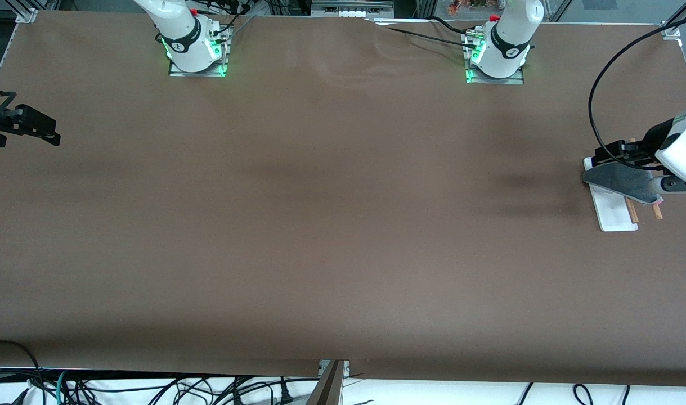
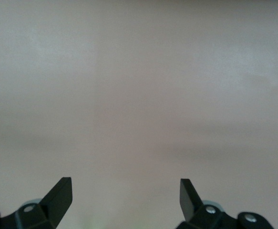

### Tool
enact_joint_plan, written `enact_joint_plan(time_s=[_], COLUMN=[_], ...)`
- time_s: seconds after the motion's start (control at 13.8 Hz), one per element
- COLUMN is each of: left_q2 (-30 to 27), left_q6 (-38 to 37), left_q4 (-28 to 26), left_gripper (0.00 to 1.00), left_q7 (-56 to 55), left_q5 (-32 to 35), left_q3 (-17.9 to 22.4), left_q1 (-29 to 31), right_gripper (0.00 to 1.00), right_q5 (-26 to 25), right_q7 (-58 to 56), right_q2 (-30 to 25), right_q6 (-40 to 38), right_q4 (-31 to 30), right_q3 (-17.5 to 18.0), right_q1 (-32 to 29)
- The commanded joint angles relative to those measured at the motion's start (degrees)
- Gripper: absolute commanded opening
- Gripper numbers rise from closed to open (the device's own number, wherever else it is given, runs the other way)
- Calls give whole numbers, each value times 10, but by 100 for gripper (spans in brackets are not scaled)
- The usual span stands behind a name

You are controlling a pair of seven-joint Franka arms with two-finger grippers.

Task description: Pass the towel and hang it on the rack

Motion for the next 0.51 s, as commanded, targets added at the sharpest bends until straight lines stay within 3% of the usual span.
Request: enact_joint_plan(time_s=[0.0, 0.43], left_q2=[-9, -2], left_q6=[-10, -16], left_q4=[10, 30], left_gripper=[100, 100], left_q7=[-15, -63], left_q5=[-10, -13], left_q3=[-2, -13], left_q1=[-11, -13], right_gripper=[100, 100], right_q5=[0, 0], right_q7=[-10, -11], right_q2=[-5, -5], right_q6=[-1, -1], right_q4=[2, 2], right_q3=[1, 1], right_q1=[-1, -2])
